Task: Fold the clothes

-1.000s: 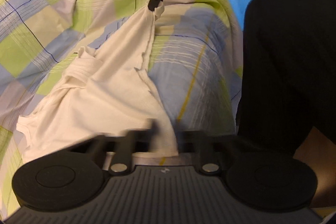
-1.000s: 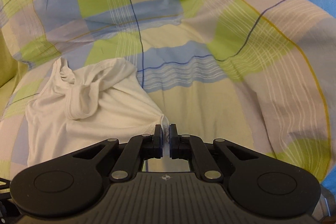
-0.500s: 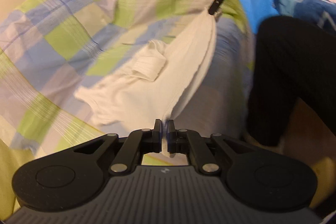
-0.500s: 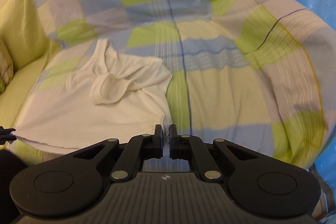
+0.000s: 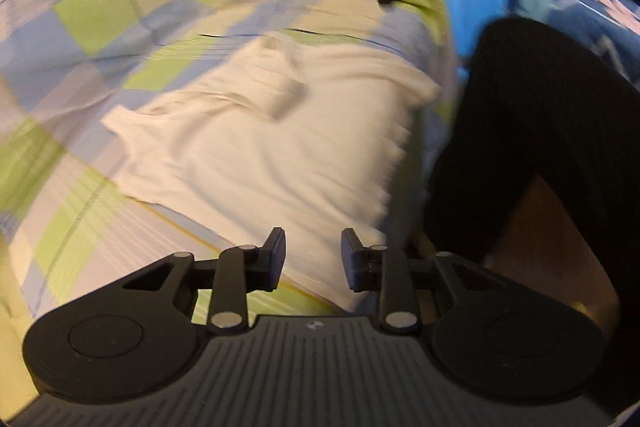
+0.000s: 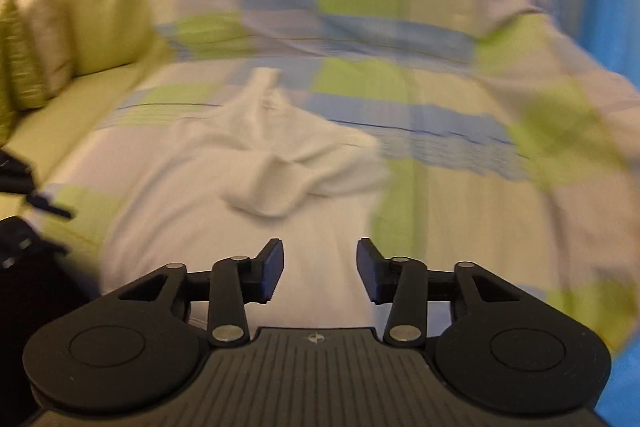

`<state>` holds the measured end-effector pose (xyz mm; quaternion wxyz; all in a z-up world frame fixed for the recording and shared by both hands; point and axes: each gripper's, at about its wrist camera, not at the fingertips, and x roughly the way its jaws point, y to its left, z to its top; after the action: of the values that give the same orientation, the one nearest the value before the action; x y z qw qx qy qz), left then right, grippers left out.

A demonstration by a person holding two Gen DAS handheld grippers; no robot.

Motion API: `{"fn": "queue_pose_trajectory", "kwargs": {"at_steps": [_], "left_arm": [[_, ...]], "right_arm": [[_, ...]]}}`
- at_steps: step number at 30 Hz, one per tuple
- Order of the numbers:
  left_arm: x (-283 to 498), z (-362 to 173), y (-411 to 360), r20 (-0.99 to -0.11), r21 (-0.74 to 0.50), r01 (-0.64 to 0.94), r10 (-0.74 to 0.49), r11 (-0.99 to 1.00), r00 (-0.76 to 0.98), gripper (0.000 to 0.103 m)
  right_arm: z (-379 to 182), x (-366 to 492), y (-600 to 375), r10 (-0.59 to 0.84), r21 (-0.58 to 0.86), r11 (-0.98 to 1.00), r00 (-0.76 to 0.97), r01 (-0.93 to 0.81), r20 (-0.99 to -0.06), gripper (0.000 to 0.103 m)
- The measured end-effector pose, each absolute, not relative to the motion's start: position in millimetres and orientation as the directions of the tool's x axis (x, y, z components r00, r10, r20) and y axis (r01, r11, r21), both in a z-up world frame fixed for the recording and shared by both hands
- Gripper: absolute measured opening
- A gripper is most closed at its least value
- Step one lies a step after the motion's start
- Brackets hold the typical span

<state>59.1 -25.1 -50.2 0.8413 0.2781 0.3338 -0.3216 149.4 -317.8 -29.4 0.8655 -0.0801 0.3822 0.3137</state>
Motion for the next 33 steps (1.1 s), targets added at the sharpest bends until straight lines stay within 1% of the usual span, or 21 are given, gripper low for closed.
{"fn": "queue_pose_trajectory", "kwargs": {"at_steps": [1, 2, 7, 8, 9, 10, 11, 13, 18, 21, 24, 25, 26, 27, 28, 30, 31, 32, 33], "left_arm": [[67, -50, -25, -0.730, 0.252, 0.716, -0.358, 0.652, 0.583, 0.026], [76, -50, -25, -0.717, 0.249, 0.700, -0.358, 0.670, 0.598, 0.027], [119, -53, -21, -0.648, 0.223, 0.607, -0.349, 0.763, 0.677, 0.028], [128, -54, -20, -0.635, 0.212, 0.588, -0.347, 0.781, 0.690, 0.029], [136, -54, -18, -0.622, 0.200, 0.569, -0.345, 0.798, 0.703, 0.029], [144, -56, -17, -0.612, 0.195, 0.553, -0.340, 0.810, 0.714, 0.029], [152, -57, -15, -0.603, 0.197, 0.536, -0.330, 0.821, 0.727, 0.029], [167, -60, -12, -0.584, 0.197, 0.504, -0.312, 0.841, 0.749, 0.030], [209, -72, -3, -0.574, 0.178, 0.456, -0.284, 0.872, 0.768, 0.031], [229, -78, 1, -0.571, 0.163, 0.434, -0.275, 0.886, 0.774, 0.032], [242, -81, 4, -0.569, 0.146, 0.422, -0.273, 0.895, 0.776, 0.035], [246, -81, 5, -0.571, 0.145, 0.422, -0.272, 0.895, 0.775, 0.036], [250, -82, 6, -0.572, 0.147, 0.422, -0.271, 0.895, 0.774, 0.037], [254, -82, 6, -0.573, 0.149, 0.423, -0.271, 0.894, 0.774, 0.039], [258, -81, 8, -0.573, 0.148, 0.423, -0.271, 0.894, 0.773, 0.042], [267, -78, 10, -0.571, 0.147, 0.423, -0.273, 0.894, 0.775, 0.043], [272, -76, 12, -0.567, 0.148, 0.424, -0.274, 0.894, 0.777, 0.044], [277, -73, 14, -0.564, 0.148, 0.421, -0.274, 0.895, 0.779, 0.046], [283, -71, 16, -0.559, 0.147, 0.418, -0.273, 0.896, 0.782, 0.046]], "right_arm": [[-37, 160, -305, 0.512, 0.128, 0.763, 0.472, -0.634, -0.717, 0.048], [-45, 173, -293, 0.535, 0.155, 0.740, 0.432, -0.655, -0.726, 0.054], [-78, 234, -247, 0.604, 0.275, 0.667, 0.286, -0.693, -0.744, 0.054], [-82, 245, -242, 0.616, 0.304, 0.653, 0.252, -0.694, -0.747, 0.048], [-86, 257, -239, 0.641, 0.352, 0.635, 0.215, -0.687, -0.736, 0.037], [-85, 269, -241, 0.674, 0.397, 0.622, 0.203, -0.675, -0.711, 0.007], [-82, 281, -244, 0.703, 0.432, 0.613, 0.207, -0.661, -0.680, 0.005], [-70, 309, -249, 0.714, 0.428, 0.635, 0.277, -0.643, -0.643, 0.005], [-47, 399, -253, 0.662, 0.324, 0.730, 0.505, -0.602, -0.554, 0.005], [-47, 453, -246, 0.606, 0.278, 0.786, 0.599, -0.552, -0.523, 0.005], [-57, 488, -244, 0.578, 0.256, 0.810, 0.644, -0.527, -0.502, 0.005], [-64, 496, -241, 0.566, 0.255, 0.816, 0.626, -0.519, -0.536, 0.008], [-72, 502, -237, 0.544, 0.251, 0.826, 0.596, -0.505, -0.591, 0.017], [-81, 508, -232, 0.521, 0.247, 0.835, 0.562, -0.492, -0.643, 0.022], [-88, 509, -230, 0.484, 0.223, 0.852, 0.548, -0.475, -0.683, 0.025], [-99, 503, -231, 0.432, 0.171, 0.868, 0.539, -0.467, -0.723, 0.026], [-102, 498, -235, 0.415, 0.160, 0.874, 0.536, -0.458, -0.735, 0.033], [-105, 494, -242, 0.397, 0.152, 0.884, 0.538, -0.442, -0.744, 0.045], [-106, 489, -248, 0.376, 0.148, 0.897, 0.545, -0.416, -0.749, 0.050]]}}
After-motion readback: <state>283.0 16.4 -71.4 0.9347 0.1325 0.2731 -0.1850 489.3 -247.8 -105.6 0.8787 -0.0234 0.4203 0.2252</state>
